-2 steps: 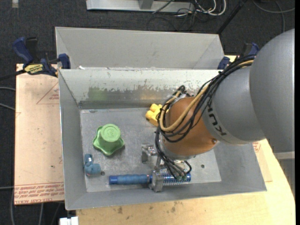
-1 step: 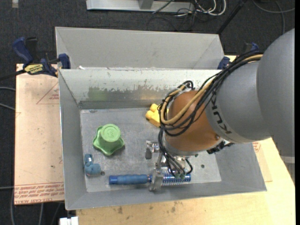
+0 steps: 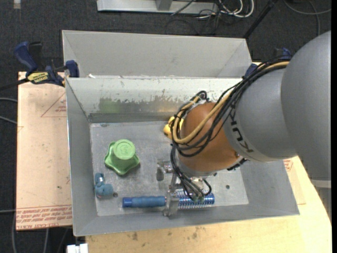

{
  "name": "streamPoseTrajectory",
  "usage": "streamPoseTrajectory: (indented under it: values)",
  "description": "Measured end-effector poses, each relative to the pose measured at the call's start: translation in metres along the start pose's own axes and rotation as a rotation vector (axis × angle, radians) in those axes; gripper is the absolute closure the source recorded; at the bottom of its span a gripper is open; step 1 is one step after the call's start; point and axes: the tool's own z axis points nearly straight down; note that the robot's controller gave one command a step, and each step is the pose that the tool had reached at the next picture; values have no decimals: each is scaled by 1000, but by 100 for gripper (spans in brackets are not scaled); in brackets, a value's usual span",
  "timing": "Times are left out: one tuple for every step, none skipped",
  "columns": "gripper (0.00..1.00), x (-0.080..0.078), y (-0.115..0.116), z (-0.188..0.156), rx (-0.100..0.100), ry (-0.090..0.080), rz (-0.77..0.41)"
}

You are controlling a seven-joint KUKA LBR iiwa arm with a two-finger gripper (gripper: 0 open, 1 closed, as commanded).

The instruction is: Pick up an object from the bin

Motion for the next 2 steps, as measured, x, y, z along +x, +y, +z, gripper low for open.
streamPoseTrajectory:
  values:
    - [0,-4,26,29,-2,-11,44]
    - [0,-7,26,28,-3,-18,45]
